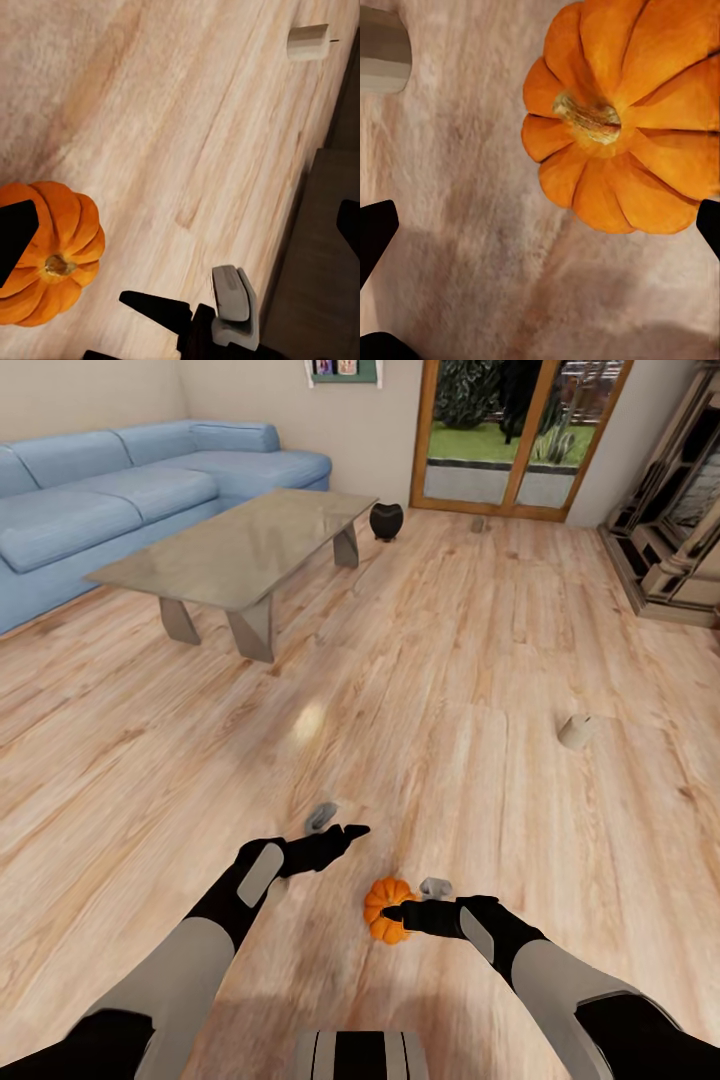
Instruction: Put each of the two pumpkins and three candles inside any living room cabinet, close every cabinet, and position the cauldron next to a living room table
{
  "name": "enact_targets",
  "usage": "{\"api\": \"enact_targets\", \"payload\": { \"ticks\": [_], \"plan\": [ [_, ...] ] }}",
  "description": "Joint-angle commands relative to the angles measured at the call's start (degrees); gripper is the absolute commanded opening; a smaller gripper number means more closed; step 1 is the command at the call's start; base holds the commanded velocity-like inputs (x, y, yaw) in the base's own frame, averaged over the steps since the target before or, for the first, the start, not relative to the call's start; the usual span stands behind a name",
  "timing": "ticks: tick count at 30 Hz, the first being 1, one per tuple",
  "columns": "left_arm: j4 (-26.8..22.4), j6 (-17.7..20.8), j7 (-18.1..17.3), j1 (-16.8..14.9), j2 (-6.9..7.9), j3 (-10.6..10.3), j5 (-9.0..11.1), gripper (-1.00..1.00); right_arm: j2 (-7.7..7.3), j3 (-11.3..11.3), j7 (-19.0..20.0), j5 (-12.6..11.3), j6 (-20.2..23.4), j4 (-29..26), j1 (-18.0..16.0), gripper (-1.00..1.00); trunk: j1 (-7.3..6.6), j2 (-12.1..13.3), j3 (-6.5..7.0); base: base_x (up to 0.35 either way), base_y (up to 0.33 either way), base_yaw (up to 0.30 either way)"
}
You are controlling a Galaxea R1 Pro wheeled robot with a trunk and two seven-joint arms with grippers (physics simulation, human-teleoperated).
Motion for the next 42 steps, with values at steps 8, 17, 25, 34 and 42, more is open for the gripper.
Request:
{"api": "enact_targets", "payload": {
  "ticks": [8, 17, 25, 34, 42],
  "plan": [
    [0.4, 0.2, 0.0, 0.0, 0.00, -0.4, 0.1, 1.00, -0.03, 0.5, 0.0, -0.6, 0.3, -0.1, 0.0, 1.00, 0.01, 0.0, -0.04, 0.242, -0.206, 0.000],
    [0.4, 0.2, 0.1, 0.0, 0.00, -1.4, 0.1, 1.00, -0.03, 0.5, -6.3, -0.5, 0.3, -0.2, 0.0, 1.00, 0.01, 0.0, -0.04, 0.073, -0.069, 0.000],
    [0.4, 0.2, 0.1, 0.0, 0.00, -1.5, 0.1, 1.00, -0.03, 0.6, -9.4, -0.5, 0.2, -0.4, 0.0, 1.00, 0.01, 0.0, -0.04, 0.002, -0.002, 0.000],
    [0.4, 0.2, 0.1, 0.0, 0.00, -1.5, 0.1, 1.00, -0.03, 0.7, -7.1, -0.5, 0.2, -0.4, 0.0, 1.00, 0.01, 0.0, -0.04, 0.000, 0.000, 0.000],
    [0.4, 0.2, 0.0, 0.0, 0.00, -1.5, 0.1, 1.00, -0.03, 0.8, -4.3, -0.5, 0.2, -0.4, 0.0, 1.00, 0.14, -0.1, -1.15, 0.000, 0.000, 0.000]
  ]
}}
